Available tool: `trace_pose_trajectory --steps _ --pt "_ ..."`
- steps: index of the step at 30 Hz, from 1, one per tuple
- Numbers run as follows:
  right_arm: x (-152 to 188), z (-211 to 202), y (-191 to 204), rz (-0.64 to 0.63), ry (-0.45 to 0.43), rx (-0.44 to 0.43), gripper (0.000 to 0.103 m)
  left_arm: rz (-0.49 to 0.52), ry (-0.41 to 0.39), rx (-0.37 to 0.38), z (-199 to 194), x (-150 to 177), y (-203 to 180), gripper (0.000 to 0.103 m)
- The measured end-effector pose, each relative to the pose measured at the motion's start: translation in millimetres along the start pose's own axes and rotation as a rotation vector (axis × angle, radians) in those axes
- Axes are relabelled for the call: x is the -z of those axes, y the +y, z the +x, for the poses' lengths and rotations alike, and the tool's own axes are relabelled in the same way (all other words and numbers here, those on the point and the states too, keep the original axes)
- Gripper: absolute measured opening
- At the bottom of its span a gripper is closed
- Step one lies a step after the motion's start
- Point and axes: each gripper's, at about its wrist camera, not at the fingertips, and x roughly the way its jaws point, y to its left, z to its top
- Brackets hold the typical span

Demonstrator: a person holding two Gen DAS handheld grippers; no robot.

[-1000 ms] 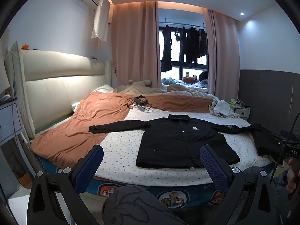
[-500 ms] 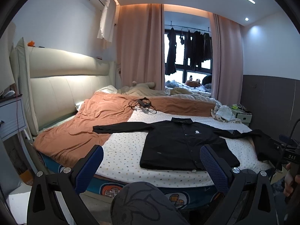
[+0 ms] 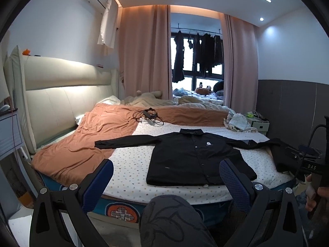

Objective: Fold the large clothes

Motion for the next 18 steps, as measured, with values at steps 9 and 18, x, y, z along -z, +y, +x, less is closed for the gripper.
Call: trace_pose_trajectory --steps 9,18 --pt "-0.1 7.1 2.2 0.017 0.003 0.01 0.103 -0.001 0.003 -0.017 5.8 -1.1 2.5 0.103" --pt "-11.5 29.9 4.8 0.005 0.003 0.029 0.103 -0.006 0.012 -0.036 36.6 -8.2 11.4 0.103"
